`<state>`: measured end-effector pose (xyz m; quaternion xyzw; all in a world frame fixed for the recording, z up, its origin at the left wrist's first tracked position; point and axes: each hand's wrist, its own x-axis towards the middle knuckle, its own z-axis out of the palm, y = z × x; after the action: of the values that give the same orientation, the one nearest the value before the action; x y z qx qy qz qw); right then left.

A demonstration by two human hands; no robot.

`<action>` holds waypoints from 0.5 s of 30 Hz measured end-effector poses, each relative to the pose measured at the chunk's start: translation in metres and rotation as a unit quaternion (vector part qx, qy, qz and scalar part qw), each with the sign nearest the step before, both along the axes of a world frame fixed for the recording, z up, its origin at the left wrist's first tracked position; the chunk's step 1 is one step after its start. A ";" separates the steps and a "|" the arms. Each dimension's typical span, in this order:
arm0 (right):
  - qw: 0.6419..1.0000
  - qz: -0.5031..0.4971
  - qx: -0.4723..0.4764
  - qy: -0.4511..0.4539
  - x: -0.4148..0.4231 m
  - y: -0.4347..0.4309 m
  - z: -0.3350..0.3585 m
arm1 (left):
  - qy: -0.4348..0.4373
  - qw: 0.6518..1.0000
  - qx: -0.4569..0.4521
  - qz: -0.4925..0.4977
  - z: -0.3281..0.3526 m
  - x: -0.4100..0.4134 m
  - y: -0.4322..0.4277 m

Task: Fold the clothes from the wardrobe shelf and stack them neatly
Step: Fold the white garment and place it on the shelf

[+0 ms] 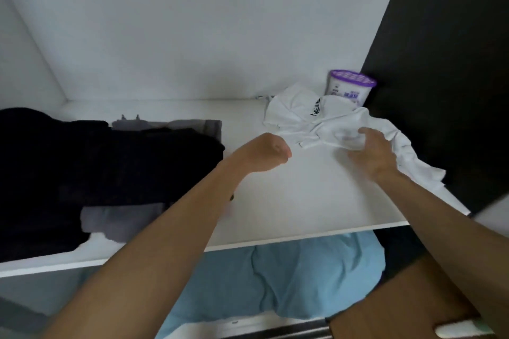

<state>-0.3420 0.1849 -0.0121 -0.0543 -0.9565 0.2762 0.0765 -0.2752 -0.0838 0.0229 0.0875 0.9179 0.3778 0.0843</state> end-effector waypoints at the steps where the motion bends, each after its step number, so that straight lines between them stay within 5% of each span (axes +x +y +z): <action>1: 1.000 -0.015 -0.022 -0.003 -0.010 0.018 -0.001 | -0.022 0.999 0.021 0.019 -0.002 -0.007 0.013; 9: 0.995 -0.015 0.100 0.006 -0.085 0.079 -0.026 | -0.213 0.944 0.223 0.115 -0.021 -0.056 0.107; 12: 0.990 0.069 -0.119 0.020 -0.084 0.086 -0.019 | -0.303 0.907 0.265 0.126 -0.024 -0.063 0.128; 15: 0.932 0.219 -0.290 0.001 -0.040 0.077 -0.006 | -0.335 0.851 0.376 0.151 -0.024 -0.067 0.137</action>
<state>-0.3824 0.2619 -0.0183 0.1371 -0.8229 0.5514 -0.0042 -0.3421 0.0534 -0.0011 -0.1586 0.6241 0.7084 0.2891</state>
